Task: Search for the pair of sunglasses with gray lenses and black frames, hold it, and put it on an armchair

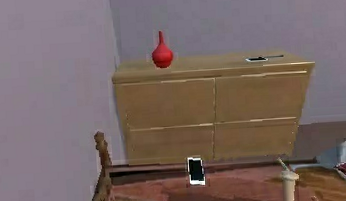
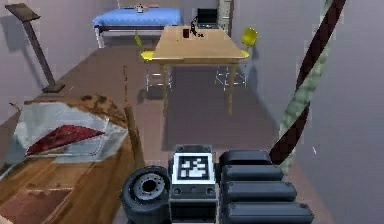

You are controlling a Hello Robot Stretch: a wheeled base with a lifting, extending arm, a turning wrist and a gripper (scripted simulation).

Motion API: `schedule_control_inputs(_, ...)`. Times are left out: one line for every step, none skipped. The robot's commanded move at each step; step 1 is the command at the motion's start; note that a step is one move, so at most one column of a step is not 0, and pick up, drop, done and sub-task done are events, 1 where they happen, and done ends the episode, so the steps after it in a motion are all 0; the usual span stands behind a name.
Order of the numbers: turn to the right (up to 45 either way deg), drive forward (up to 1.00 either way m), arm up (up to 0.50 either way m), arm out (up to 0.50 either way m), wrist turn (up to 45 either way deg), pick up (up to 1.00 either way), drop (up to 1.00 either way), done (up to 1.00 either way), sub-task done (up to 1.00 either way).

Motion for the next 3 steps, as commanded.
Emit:
schedule_control_inputs(-45.0,0.0,0.0,0.0,0.0,0.0,0.0,0.0,0.0)
schedule_control_inputs(-9.0,0.0,0.0,0.0,0.0,0.0,0.0,0.0,0.0)
schedule_control_inputs(-3.0,0.0,0.0,0.0,0.0,0.0,0.0,0.0,0.0)
